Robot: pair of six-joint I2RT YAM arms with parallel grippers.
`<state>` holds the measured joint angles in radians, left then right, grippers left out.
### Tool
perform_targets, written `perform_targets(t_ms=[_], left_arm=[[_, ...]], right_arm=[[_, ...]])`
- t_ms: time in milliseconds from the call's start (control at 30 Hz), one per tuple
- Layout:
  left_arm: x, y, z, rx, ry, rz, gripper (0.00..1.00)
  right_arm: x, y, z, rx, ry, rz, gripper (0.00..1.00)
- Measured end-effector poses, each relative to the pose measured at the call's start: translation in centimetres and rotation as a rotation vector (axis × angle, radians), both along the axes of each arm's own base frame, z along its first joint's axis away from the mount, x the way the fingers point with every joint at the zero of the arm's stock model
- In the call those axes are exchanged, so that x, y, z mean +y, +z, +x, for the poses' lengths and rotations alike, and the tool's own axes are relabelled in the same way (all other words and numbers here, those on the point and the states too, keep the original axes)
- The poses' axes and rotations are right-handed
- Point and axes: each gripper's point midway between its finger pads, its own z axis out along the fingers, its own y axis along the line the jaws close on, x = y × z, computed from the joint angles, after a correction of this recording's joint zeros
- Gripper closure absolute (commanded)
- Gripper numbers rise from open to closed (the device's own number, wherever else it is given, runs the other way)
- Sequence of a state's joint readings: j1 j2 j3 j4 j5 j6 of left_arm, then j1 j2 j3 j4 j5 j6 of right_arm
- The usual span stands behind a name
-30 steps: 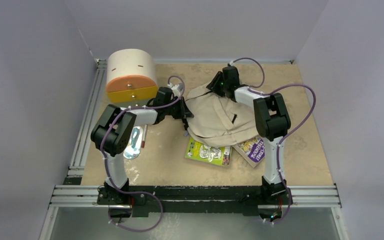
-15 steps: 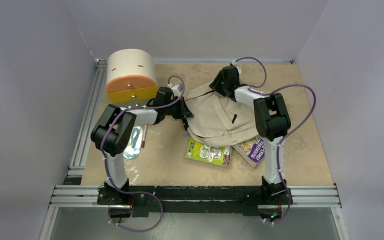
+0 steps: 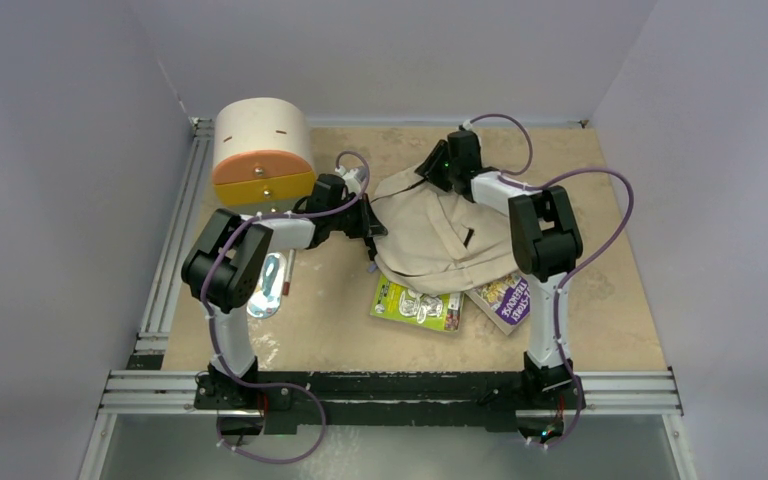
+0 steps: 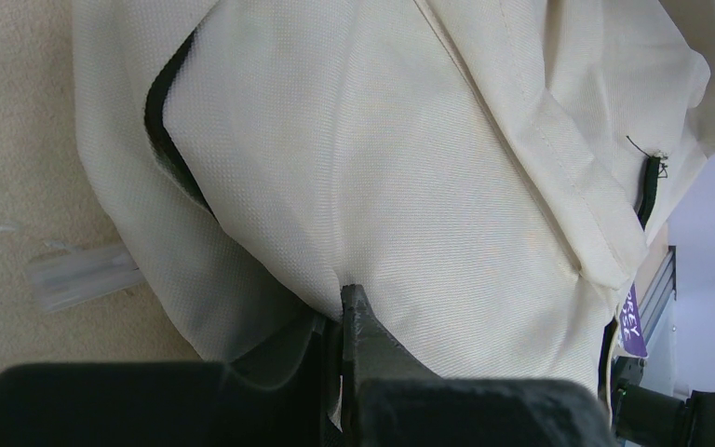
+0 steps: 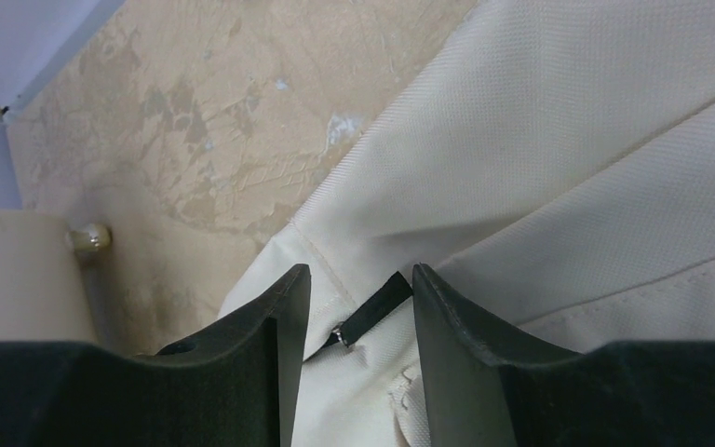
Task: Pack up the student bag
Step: Unzip the student bag at the center of the board.
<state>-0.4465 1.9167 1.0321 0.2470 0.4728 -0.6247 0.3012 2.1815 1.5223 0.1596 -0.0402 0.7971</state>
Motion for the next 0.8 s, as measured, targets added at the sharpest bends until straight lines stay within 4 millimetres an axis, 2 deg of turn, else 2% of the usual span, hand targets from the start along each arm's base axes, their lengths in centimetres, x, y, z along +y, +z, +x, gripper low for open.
perform_targets(t_ms=[300, 467, 600, 733, 800], left_arm=[[0.0, 0.0, 0.0, 0.0, -0.002, -0.002, 1.0], [0.0, 0.0, 0.0, 0.001, -0.003, -0.002, 1.0], [0.0, 0.0, -0.1, 0.001, -0.003, -0.002, 1.0], [0.0, 0.0, -0.1, 0.001, -0.004, -0.003, 1.0], [0.0, 0.0, -0.1, 0.001, -0.004, -0.002, 1.0]], right_arm=[[0.9, 1.1, 0.2, -0.017, 0.041, 0.101, 0.58], [0.9, 1.1, 0.3, -0.016, 0.052, 0.127, 0.59], [0.9, 0.6, 0.3, -0.009, 0.052, 0.127, 0.59], [0.8, -1.1, 0.3, 0.018, 0.047, 0.117, 0.59], [0.9, -1.3, 0.4, 0.019, 0.048, 0.119, 0.6]])
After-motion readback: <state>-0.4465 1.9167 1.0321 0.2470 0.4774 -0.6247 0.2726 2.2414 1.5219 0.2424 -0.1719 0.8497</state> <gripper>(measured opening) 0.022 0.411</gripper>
